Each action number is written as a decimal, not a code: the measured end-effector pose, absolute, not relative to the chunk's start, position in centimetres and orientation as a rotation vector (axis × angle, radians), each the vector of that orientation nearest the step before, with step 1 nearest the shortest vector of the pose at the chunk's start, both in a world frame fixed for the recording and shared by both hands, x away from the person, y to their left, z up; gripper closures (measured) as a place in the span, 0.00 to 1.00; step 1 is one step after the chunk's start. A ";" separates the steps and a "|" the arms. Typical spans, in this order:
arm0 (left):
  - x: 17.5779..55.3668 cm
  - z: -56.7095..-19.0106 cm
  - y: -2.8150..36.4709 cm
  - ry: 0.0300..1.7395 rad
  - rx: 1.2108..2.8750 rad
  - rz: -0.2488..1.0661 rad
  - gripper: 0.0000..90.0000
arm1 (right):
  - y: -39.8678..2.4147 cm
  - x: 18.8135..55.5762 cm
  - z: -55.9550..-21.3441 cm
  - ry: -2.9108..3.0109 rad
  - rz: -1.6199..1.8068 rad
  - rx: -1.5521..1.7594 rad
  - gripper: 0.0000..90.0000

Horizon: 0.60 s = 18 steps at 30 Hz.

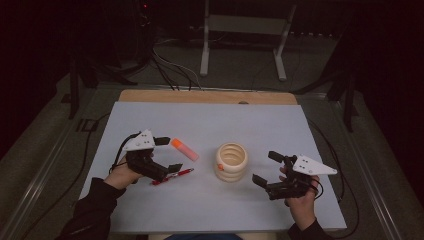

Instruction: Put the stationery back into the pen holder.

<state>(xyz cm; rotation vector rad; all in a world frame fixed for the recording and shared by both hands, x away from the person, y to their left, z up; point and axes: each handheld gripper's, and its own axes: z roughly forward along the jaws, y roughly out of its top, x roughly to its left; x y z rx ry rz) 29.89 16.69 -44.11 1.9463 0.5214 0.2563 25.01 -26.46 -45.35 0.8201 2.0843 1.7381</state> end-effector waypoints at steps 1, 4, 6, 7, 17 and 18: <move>29.7 -44.4 16.9 0.530 1.948 0.255 0.03 | -26.4 25.0 -45.4 2.087 1.736 0.819 0.00; 29.3 -44.8 17.1 0.533 1.959 0.253 0.03 | -26.4 25.0 -45.5 2.093 1.734 0.815 0.00; 29.1 -45.0 17.3 0.538 1.969 0.254 0.03 | -26.4 25.0 -45.5 2.097 1.740 0.815 0.00; 29.1 -45.0 17.3 0.538 1.969 0.254 0.03 | -26.4 25.0 -45.6 2.097 1.737 0.818 0.00; 28.1 -47.3 17.7 0.525 2.045 0.261 0.03 | -26.3 25.0 -45.7 2.100 1.741 0.819 0.00; 28.1 -47.6 17.6 0.529 2.050 0.255 0.03 | -26.3 25.0 -45.7 2.101 1.741 0.820 0.00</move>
